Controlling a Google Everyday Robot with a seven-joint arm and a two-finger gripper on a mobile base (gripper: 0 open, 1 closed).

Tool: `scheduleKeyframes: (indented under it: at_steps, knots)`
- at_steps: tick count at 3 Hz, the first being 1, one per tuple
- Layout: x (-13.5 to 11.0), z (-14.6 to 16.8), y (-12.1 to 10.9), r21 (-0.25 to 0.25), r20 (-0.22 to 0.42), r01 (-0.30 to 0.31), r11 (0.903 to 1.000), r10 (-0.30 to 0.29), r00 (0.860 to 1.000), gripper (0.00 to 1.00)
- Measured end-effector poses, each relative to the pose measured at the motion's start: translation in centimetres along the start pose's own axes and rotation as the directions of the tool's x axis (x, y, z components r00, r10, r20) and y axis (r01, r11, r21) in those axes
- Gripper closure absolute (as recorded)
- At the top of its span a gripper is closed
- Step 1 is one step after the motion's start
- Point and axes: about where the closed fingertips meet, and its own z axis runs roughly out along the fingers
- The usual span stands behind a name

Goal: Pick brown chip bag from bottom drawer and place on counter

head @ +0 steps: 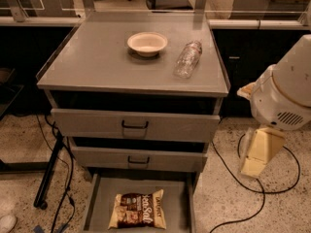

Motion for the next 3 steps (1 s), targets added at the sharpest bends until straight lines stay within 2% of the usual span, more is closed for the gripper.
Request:
scheduleKeyframes:
  at_steps: [1,2,3]
  knots:
    - [0.0,0.0,0.0,0.0,0.0,0.0,1.0,0.0,1.0,0.0]
    - [-0.4,2.4,1.3,-0.028,0.008,0.002,0.9996,-0.002,1.0,0.0]
    - [-1.4,8.1,4.0,-0.075,0.019,0.008,0.9971,-0.007,1.0,0.0]
